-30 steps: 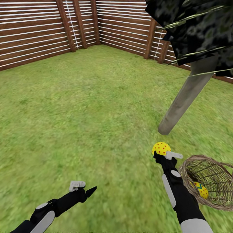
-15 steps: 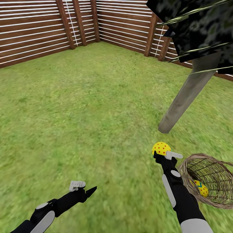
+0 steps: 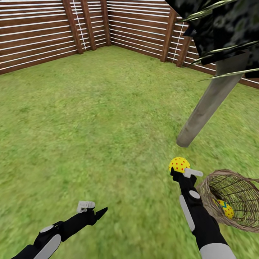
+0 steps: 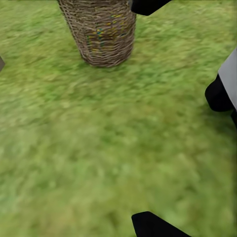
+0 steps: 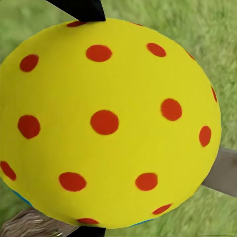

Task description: Take the three Easter eggs out of the wicker basket on the lawn in the garden, then place them on the lawn next to a single tree (choose any tree) so that all three eggs are next to the same tree and none are left in the basket.

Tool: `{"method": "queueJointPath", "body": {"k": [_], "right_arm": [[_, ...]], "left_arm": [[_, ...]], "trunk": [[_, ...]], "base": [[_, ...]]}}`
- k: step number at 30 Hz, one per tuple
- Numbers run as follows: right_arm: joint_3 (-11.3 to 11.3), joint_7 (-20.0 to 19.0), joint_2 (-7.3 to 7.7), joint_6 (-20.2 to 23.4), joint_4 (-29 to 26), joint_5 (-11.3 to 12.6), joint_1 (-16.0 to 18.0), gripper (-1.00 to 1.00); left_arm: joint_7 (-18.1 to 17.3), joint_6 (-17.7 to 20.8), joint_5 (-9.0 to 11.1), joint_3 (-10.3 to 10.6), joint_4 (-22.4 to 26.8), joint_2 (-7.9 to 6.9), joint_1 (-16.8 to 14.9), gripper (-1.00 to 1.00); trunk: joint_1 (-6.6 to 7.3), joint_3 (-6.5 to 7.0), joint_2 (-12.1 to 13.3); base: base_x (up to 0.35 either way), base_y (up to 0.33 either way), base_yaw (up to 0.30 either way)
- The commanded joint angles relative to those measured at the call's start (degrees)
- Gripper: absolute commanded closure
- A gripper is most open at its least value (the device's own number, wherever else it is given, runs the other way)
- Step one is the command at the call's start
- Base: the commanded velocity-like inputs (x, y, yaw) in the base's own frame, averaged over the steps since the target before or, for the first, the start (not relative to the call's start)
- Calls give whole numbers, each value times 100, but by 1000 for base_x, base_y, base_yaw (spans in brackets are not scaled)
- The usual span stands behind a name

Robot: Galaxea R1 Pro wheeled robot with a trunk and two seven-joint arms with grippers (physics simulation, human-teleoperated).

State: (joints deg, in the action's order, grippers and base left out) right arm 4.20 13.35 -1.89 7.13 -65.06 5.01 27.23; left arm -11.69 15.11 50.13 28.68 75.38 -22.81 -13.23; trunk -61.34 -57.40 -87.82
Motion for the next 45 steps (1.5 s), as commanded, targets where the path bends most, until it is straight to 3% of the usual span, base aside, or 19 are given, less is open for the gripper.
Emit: {"method": "queueJointPath", "body": {"k": [1,10,11,13,16,22,28,45], "right_arm": [[2,22,0,-24,24,53,2,100],[-14,25,-4,-229,16,29,0,100],[-15,23,-4,-280,13,31,-4,100],[-16,19,-4,-312,0,33,-7,100],[-16,12,-4,-313,-6,35,-7,100],[-10,-9,-2,-256,17,48,-7,100],[10,-10,5,144,38,53,-7,100],[-24,-26,-4,96,-20,35,-7,100]], "left_arm": [[0,27,59,6,5,-4,-4,-100],[0,27,59,6,-6,-4,-3,-100],[4,27,8,6,-6,-4,-4,-100],[-2,27,-331,-7,-24,45,-4,-100],[-9,27,-451,-11,-48,65,-4,-100],[-18,27,-460,-12,-50,66,-4,-100],[-18,27,-460,-12,-50,66,-4,-100],[-22,27,-476,-12,-50,57,-2,-100]], "trunk": [[-22,-22,-44],[-220,-184,-405],[-242,-202,-445],[-286,-237,-525],[-352,-291,-645],[-484,-399,-886],[-615,-507,-1126],[-989,-812,-1808]], "base": [[0,0,0],[0,0,0],[0,0,0],[0,0,0],[0,0,0],[0,0,0],[0,0,0],[0,0,0]]}}
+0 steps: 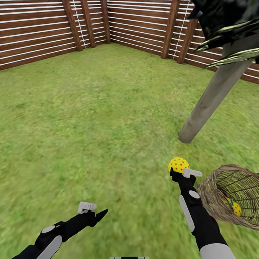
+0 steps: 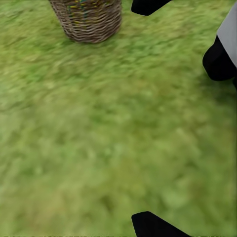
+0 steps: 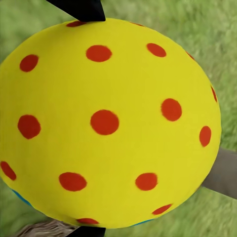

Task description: Take the three Easter eggs out of the wicker basket on the lawn in the garden, then place them on the lawn next to a single tree (choose any tree) so that all three eggs are next to the same tree and none are left in the basket.

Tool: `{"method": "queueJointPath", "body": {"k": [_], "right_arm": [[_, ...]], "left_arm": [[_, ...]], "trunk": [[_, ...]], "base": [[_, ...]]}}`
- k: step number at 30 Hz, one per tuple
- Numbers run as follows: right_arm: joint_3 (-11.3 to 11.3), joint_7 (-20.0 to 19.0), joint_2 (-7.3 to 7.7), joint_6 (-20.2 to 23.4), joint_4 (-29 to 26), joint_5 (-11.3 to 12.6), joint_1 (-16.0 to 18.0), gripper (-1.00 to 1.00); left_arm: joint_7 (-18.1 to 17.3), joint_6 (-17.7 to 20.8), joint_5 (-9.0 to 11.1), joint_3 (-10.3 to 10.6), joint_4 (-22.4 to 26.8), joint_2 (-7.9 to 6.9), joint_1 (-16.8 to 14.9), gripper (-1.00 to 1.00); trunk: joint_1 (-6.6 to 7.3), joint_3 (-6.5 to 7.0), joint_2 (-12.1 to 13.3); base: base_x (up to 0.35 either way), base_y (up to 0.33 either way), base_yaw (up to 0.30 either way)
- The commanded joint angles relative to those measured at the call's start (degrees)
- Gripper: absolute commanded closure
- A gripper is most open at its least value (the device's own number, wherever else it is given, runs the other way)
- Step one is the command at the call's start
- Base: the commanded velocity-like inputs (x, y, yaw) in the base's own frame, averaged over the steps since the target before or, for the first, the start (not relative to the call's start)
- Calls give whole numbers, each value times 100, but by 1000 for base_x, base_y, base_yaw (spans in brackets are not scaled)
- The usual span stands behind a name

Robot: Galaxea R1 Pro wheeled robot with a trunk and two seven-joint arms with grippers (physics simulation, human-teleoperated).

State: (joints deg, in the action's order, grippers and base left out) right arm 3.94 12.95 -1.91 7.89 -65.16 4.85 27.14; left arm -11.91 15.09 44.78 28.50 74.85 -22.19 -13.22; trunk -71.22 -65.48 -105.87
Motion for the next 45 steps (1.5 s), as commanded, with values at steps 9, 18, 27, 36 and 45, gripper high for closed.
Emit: {"method": "queueJointPath", "body": {"k": [9,18,27,36,45], "right_arm": [[10,31,-3,11,-14,51,2,100],[10,39,-3,11,-6,51,2,100],[10,24,-3,35,-3,79,2,100],[10,24,-3,29,-5,64,2,100],[10,32,-3,29,-5,60,3,100]], "left_arm": [[-3,29,49,15,4,-5,-4,-100],[3,29,57,1,4,-5,-5,-100],[-308,58,84,-11,4,-5,-3,-100],[-384,32,53,14,3,-11,-5,-100],[-811,29,59,13,-15,-8,-3,-100]], "trunk": [[-198,-166,-364],[-308,-255,-565],[-308,-230,-565],[-308,-223,-565],[-308,-223,-565]], "base": [[0,0,0],[0,0,0],[70,159,-176],[304,62,-67],[266,0,0]]}}
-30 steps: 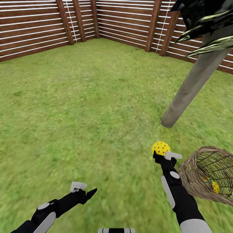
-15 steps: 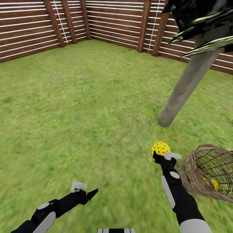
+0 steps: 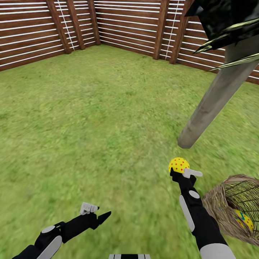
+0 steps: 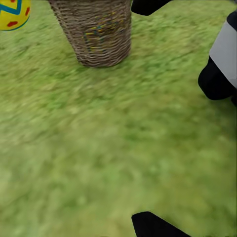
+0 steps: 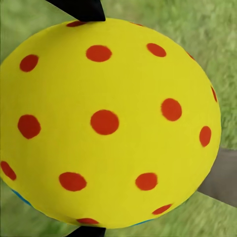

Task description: Take the three Easter eggs out of the wicker basket on the lawn in the garden, then place them on the lawn next to a single tree (choose any tree) so that all three eggs are next to the same tree and none are left in the basket.

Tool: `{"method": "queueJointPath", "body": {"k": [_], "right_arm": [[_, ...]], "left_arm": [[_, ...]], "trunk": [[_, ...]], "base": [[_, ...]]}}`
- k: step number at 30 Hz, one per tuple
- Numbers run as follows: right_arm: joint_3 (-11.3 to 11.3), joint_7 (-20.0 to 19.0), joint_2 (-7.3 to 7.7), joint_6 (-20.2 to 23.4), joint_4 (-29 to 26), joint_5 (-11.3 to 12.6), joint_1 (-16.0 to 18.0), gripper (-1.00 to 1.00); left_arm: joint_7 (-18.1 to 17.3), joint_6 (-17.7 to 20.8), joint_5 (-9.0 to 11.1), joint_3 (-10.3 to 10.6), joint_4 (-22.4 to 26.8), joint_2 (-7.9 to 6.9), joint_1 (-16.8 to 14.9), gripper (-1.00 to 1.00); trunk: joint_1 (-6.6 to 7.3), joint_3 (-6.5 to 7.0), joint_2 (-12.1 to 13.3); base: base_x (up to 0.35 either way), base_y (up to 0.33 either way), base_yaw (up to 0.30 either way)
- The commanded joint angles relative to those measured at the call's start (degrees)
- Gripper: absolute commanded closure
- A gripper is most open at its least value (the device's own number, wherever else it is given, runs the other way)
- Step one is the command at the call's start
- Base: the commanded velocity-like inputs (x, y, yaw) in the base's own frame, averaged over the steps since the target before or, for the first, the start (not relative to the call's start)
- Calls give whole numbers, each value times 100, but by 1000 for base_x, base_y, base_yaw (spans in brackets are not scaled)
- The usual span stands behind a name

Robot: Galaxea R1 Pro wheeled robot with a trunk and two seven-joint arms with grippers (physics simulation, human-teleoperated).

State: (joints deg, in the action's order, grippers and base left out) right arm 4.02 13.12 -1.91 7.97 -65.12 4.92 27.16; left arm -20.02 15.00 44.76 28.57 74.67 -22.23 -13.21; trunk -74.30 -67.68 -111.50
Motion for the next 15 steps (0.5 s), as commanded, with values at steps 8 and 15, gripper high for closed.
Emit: {"method": "queueJointPath", "body": {"k": [8,15], "right_arm": [[-1,12,-3,24,-3,51,0,100],[-7,15,-3,3,-16,44,0,100]], "left_arm": [[12,38,57,12,-3,0,-5,-100],[19,38,57,-9,-101,0,-6,-100]], "trunk": [[0,16,-2],[0,19,-2]], "base": [[4,0,-174],[116,0,-27]]}}
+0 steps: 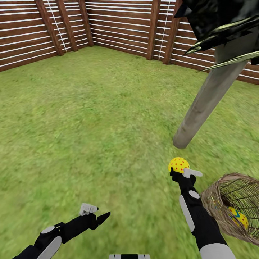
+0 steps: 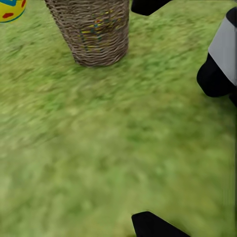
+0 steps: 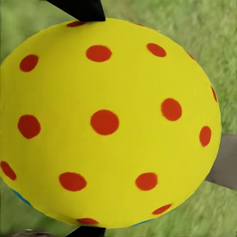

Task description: Take the three Easter eggs out of the wicker basket on the lawn in the garden, then place them on the lawn next to a single tree (choose any tree) so that all three eggs are next to the same tree and none are left in the basket.

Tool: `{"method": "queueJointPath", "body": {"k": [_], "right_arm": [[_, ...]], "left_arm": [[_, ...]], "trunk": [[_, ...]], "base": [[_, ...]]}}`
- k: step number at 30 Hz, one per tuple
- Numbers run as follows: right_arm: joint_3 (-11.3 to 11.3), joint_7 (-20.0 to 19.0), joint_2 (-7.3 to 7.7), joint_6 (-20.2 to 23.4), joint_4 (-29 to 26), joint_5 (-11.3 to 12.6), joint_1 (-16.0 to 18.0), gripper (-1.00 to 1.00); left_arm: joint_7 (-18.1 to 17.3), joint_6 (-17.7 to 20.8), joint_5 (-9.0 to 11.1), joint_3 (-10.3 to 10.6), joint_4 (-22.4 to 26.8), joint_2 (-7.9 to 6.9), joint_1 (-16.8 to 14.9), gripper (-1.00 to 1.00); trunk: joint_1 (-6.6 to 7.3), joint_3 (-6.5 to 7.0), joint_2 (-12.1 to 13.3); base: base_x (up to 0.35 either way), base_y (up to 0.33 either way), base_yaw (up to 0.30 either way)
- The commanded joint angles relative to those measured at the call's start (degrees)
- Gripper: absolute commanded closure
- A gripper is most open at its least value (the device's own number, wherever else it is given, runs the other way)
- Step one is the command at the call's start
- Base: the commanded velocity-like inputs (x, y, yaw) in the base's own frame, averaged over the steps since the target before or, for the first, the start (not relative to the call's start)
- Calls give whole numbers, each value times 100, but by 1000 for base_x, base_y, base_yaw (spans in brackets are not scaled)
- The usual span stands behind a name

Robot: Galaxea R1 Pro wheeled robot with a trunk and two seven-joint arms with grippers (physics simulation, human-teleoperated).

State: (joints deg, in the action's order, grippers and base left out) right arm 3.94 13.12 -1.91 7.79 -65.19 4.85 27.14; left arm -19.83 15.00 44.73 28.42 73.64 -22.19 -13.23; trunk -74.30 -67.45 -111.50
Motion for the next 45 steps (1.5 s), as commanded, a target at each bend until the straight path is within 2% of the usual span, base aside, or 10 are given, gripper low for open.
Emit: {"method": "queueJointPath", "body": {"k": [1,6,25,32,45], "right_arm": [[-17,15,-3,20,-11,52,2,100],[-143,25,-3,19,-12,52,2,100],[-104,66,6,38,1,68,10,100],[-88,65,6,13,-35,69,10,100],[-77,68,6,12,-38,69,9,100]], "left_arm": [[-1,38,57,6,-18,-4,-4,-100],[-4,38,54,6,-26,-4,-3,-100],[-4,38,54,6,-26,-4,-2,-100],[-4,38,54,6,-31,-4,-4,-100],[-4,38,54,6,-32,-4,-4,-100]], "trunk": [[0,-4,-2],[0,-4,-2],[-418,-345,-764],[-571,-483,-1044],[-857,-832,-1566]], "base": [[30,0,0],[5,0,0],[0,0,0],[0,0,0],[0,0,0]]}}
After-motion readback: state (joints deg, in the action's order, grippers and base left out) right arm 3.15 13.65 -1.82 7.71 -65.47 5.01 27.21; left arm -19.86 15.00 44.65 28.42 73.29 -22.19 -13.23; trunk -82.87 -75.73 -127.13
